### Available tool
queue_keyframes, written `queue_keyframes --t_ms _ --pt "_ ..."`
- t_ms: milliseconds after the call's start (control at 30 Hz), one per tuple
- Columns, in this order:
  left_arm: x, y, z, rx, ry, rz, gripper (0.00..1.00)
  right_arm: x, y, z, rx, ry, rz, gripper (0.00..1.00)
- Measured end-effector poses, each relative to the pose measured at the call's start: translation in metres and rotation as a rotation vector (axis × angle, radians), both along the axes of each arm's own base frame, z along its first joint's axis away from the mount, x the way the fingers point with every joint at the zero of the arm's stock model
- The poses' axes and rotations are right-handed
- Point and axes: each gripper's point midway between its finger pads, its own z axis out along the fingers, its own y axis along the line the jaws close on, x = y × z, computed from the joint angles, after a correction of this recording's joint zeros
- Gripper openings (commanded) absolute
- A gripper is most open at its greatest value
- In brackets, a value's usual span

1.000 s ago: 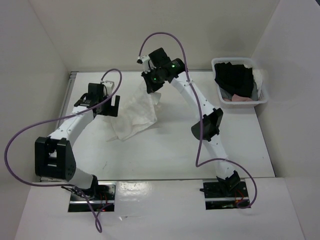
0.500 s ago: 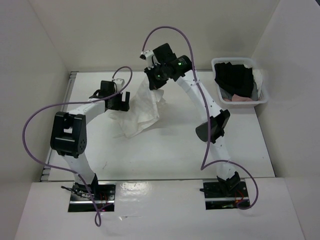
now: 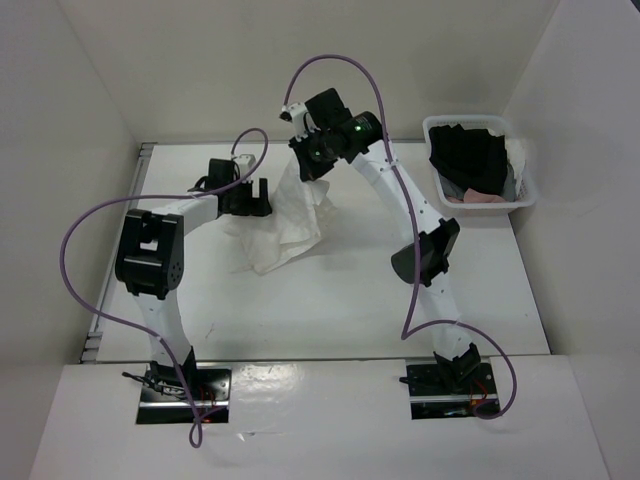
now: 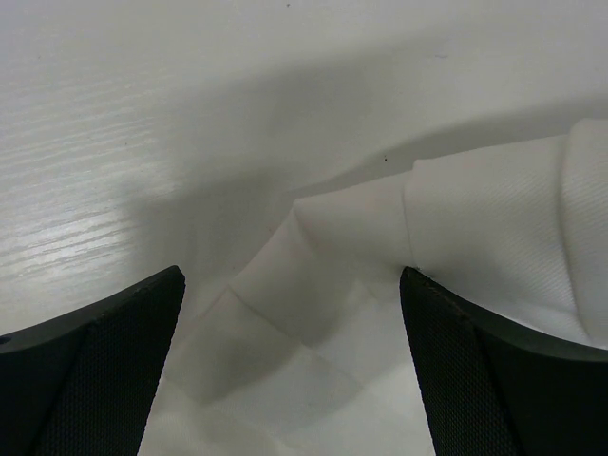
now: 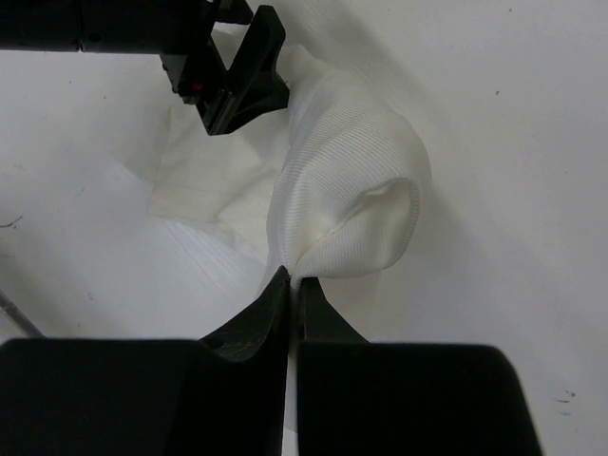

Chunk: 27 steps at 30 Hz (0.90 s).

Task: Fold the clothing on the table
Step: Fold the skirt

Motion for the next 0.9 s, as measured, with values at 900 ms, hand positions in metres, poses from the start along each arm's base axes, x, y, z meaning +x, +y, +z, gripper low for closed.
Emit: queue_keyframes --t_ms 900 --pt "0.019 -0.016 0.017 -0.126 -0.002 0.029 1.00 -0.024 0.035 -0.019 -0.053 0.002 0.061 0.00"
